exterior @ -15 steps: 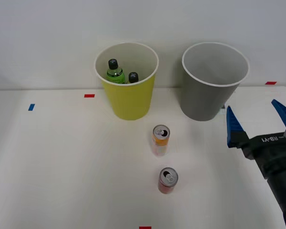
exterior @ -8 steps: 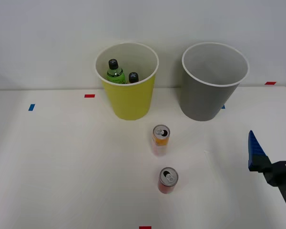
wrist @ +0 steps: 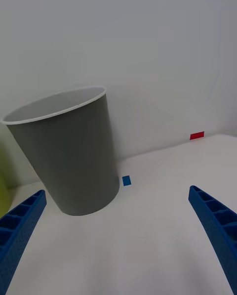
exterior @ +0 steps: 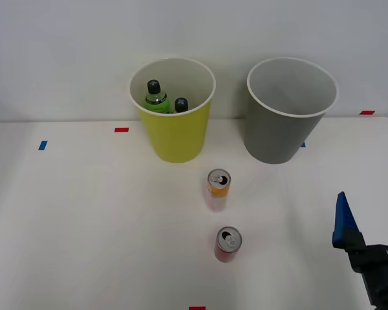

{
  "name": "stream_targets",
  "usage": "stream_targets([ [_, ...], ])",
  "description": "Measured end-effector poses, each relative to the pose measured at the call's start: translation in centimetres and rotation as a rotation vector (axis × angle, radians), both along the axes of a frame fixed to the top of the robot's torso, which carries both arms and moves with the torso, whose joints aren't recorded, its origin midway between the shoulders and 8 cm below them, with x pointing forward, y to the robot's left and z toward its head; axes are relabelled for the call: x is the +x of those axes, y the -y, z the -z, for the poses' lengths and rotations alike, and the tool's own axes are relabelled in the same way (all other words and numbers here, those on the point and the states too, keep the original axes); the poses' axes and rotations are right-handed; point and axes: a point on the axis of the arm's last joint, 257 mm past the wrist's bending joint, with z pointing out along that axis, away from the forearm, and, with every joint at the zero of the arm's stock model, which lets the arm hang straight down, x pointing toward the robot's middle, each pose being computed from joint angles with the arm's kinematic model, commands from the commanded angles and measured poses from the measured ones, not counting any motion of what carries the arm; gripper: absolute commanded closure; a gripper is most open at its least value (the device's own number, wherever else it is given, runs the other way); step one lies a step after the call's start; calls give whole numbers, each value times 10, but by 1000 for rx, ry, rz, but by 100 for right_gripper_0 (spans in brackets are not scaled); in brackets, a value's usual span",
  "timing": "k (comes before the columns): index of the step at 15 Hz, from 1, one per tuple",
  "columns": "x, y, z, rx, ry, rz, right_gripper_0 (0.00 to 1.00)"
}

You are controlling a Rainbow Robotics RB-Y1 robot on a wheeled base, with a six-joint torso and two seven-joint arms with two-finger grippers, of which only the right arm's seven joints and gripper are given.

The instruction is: Put cans in the gray bin, plastic bottles in the light green bin

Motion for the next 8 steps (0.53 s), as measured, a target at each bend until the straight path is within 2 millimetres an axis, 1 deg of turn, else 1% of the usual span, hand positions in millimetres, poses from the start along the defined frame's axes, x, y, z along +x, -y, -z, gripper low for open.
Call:
stream_targets([
  [3,-4,-1,1,13,5,11,0],
  [6,-1,-3,-5,-7,22,7,0],
  [8,-1,-4,-2,4,29,8,0],
])
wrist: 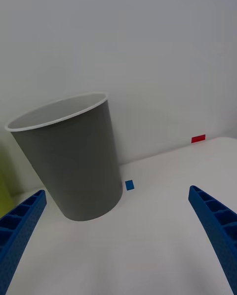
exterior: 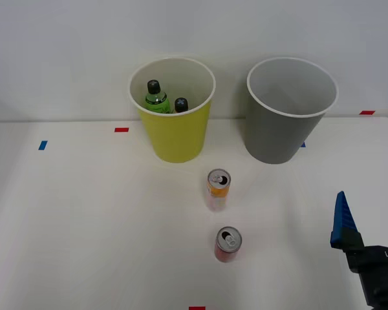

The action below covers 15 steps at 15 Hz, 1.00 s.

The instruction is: Put cans in the gray bin, plastic bottles in the light green bin

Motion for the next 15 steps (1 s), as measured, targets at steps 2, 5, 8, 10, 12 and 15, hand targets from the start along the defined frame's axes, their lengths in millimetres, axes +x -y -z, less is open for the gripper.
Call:
stream_targets([
  [2,-2,2,8,41,34,14,0],
  [5,-4,-3,10,133,73,-3,0],
  [8,-5,-9,11,160,78,-30,0],
  [10,-7,-11,12,199,79,-44,0],
  [12,-9,-13,13,228,81,-63,0],
  [15,-16,-15,14,285,112,-112,0],
])
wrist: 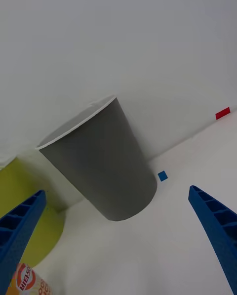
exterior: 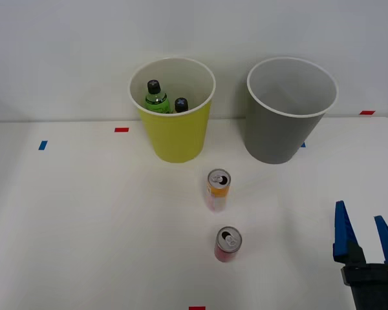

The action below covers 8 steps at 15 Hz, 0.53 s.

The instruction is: Put cans in the gray bin, plastic bottles in the light green bin

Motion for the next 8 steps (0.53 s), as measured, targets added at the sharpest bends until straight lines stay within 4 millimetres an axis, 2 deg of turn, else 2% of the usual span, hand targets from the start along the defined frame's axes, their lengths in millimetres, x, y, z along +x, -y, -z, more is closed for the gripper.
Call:
stream_targets([
  [2,-8,-2,8,-16,47,-32,0],
  [6,-13,-11,6,-311,88,38,0],
  [8,-13,-16,2,-363,106,89,0],
])
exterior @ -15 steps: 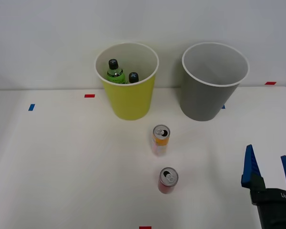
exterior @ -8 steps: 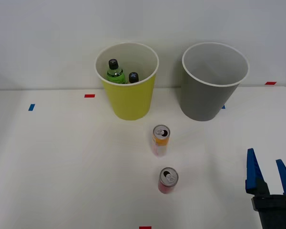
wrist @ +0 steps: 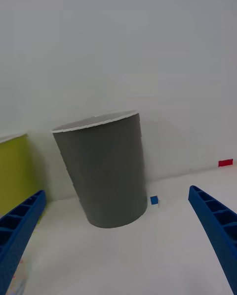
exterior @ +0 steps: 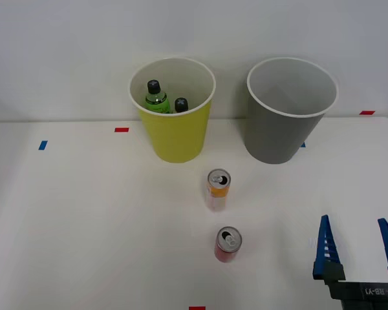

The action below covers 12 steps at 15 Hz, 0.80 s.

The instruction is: Put cans in the gray bin, plastic bottles in the light green bin

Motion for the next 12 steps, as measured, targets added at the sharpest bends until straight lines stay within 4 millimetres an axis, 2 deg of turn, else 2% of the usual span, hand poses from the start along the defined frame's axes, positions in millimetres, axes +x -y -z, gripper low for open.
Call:
stream_targets([
  [8,-4,-1,4,42,-12,-70,0],
  [12,-9,-1,18,83,-22,-93,0],
])
